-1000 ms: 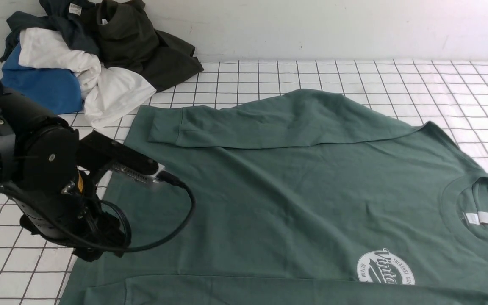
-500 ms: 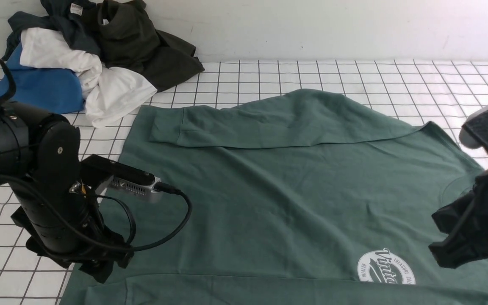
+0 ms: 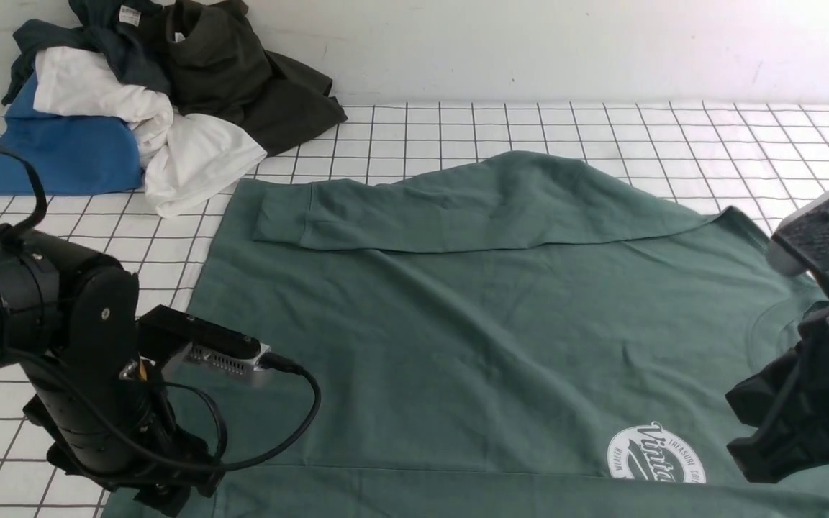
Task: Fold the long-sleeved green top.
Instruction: Use the left arm to clamp the cuff closest to it, then use the left arm to drag and place the cuff at the centered position on the left edge of the fabric
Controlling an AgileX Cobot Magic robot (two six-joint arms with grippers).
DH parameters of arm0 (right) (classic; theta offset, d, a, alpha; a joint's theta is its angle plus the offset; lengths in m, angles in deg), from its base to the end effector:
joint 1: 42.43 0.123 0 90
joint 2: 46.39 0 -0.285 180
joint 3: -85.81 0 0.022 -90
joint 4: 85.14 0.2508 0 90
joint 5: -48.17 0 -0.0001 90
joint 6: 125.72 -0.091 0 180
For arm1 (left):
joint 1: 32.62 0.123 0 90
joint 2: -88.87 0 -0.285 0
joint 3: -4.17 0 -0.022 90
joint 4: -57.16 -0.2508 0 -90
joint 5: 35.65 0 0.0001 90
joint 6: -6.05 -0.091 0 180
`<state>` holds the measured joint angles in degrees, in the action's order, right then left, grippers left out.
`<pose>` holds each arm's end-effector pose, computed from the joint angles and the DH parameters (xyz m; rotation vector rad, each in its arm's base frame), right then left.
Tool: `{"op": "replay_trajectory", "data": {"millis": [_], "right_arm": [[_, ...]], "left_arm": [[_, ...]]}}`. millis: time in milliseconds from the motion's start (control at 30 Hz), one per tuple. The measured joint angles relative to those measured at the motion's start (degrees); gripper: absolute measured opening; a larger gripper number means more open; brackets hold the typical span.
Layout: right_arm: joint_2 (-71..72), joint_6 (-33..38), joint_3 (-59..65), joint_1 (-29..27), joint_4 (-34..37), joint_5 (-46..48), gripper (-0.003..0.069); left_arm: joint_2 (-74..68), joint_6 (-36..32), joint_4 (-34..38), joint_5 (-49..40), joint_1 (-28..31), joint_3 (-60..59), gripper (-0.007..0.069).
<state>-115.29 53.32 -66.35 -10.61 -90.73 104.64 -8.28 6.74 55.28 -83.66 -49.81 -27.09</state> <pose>0.1654 0.0939 0.3004 -0.7538 2.5580 0.0586 0.2407 -0.0721 0.1764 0.4736 3.0392 0.0232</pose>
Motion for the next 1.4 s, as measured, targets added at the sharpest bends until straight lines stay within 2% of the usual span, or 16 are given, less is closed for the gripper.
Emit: {"op": "replay_trajectory", "data": {"millis": [167,433,600,633,667,700,967,1100,1400], "right_arm": [[0.0,0.1,0.0,0.0,-2.4,-0.8,0.0012],[0.0,0.1,0.0,0.0,-4.4,-1.4,0.0012],[0.0,0.1,0.0,0.0,-4.4,-1.4,0.0012],[0.0,0.1,0.0,0.0,-4.4,-1.4,0.0012],[0.0,0.1,0.0,0.0,-4.5,-1.4,0.0012],[0.0,0.1,0.0,0.0,-4.6,-1.4,0.0012],[0.0,0.1,0.0,0.0,-4.8,-1.4,0.0012],[0.0,0.1,0.0,0.0,-4.8,-1.4,0.0012],[-0.2,-1.2,0.0,-0.8,-4.7,0.2,0.0012]], "left_arm": [[-0.6,0.0,0.0,3.6,0.0,-0.3,0.0437],[-6.7,-0.2,1.9,2.7,0.2,0.6,0.0426],[-6.2,-0.4,2.8,2.7,0.2,0.7,0.0314],[-6.1,-0.4,2.8,2.7,0.2,0.7,0.0314],[-5.8,-0.4,2.8,2.8,0.2,0.6,0.0285],[-5.1,-0.4,2.9,3.0,0.2,0.2,0.0224],[-2.1,-0.2,2.8,2.9,0.2,-0.3,0.0053],[-2.1,-0.2,1.9,2.9,0.2,-0.3,0.0013],[2.4,-0.7,0.3,-0.2,0.2,5.8,0.0013]]}}
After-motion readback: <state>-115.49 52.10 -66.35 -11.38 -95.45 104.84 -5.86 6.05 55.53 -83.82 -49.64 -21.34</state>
